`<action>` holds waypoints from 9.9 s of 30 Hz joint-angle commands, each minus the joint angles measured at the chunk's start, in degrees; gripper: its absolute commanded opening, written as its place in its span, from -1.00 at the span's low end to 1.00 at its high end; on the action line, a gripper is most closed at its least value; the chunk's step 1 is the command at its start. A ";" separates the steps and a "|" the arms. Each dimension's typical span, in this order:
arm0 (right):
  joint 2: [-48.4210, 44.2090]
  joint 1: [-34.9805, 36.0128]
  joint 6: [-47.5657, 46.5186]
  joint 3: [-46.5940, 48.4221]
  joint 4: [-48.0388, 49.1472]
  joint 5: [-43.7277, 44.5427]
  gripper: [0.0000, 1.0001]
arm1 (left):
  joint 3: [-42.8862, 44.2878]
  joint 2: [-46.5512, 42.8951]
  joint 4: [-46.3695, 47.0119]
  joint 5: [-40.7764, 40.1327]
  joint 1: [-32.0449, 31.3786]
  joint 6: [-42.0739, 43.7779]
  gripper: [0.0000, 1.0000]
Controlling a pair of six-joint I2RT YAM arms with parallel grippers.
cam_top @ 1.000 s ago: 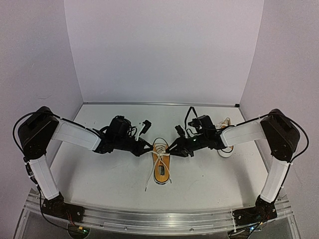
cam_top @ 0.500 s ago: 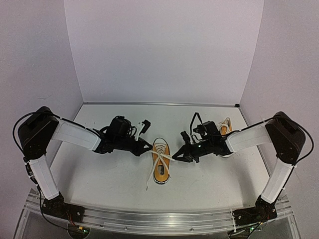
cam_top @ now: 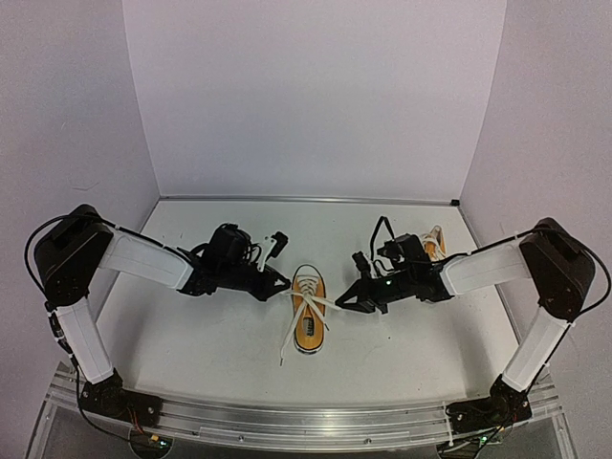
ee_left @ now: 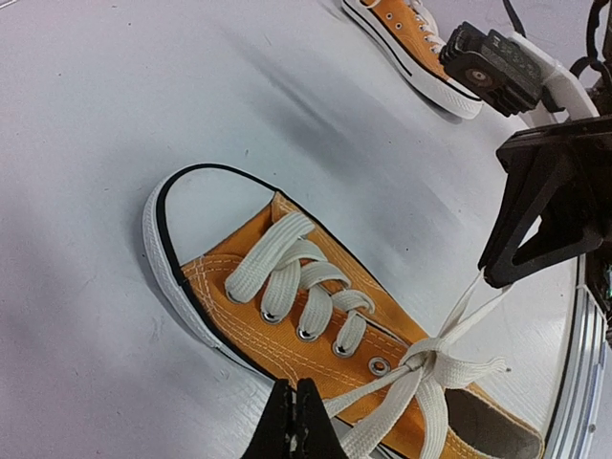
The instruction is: Tie the shoes
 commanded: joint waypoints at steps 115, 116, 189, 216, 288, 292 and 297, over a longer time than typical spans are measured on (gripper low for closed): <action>-21.29 -2.51 -5.97 2.96 -20.03 8.20 0.19 | -4.73 -13.00 -15.41 -13.19 -18.60 2.92 -1.00; -21.50 -2.76 -5.99 2.54 -20.04 8.48 0.19 | -3.92 -14.33 -16.53 -12.83 -18.69 3.21 -1.00; 9.29 -1.00 7.78 5.06 14.29 -6.08 -0.44 | -7.80 -4.94 8.70 11.94 6.34 -19.34 0.33; 7.50 -0.62 7.33 4.37 13.85 -5.50 -1.00 | -7.55 3.08 22.70 20.79 6.25 -25.83 -0.53; -0.53 0.84 4.87 -7.39 8.81 5.23 -0.18 | -4.93 0.55 5.45 5.33 -0.25 26.76 -0.16; 2.28 2.58 5.31 -5.50 9.19 6.91 -0.18 | -4.93 0.77 5.88 3.20 -0.34 26.46 -0.39; 5.81 2.97 5.70 -3.40 10.26 7.67 -0.18 | -6.09 0.39 6.25 3.45 -0.34 26.98 -0.61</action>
